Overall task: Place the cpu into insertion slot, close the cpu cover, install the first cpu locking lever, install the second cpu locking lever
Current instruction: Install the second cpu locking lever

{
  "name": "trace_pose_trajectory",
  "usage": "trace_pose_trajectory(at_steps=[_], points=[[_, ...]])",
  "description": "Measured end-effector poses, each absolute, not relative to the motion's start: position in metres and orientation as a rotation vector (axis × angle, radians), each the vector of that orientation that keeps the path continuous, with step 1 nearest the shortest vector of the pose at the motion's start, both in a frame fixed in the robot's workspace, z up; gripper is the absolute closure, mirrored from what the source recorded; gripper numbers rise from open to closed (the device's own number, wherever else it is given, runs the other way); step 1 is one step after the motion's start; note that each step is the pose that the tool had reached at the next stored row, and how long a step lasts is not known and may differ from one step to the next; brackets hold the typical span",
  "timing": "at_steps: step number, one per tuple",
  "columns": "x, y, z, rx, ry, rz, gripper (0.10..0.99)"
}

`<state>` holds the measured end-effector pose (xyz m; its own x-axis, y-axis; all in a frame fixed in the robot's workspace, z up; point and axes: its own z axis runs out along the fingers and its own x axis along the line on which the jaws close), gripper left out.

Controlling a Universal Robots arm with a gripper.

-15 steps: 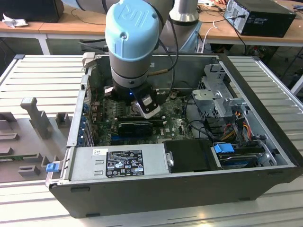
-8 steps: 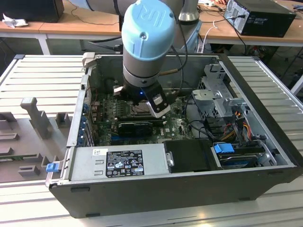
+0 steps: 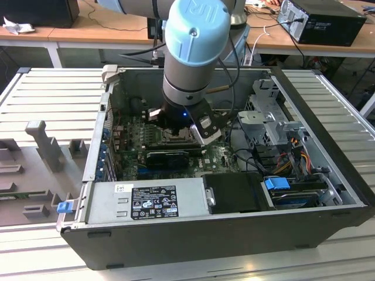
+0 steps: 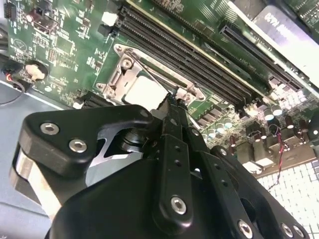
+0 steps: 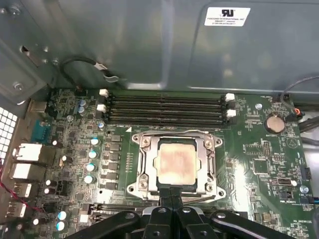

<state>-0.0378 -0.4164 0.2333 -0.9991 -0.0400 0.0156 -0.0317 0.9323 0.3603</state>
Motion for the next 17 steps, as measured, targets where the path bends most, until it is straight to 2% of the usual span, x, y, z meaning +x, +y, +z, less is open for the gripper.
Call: trace_pose_trajectory(at_steps=[17], points=[[-0.053,-0.42,0.212,0.045,-3.034,-0.579,0.98]])
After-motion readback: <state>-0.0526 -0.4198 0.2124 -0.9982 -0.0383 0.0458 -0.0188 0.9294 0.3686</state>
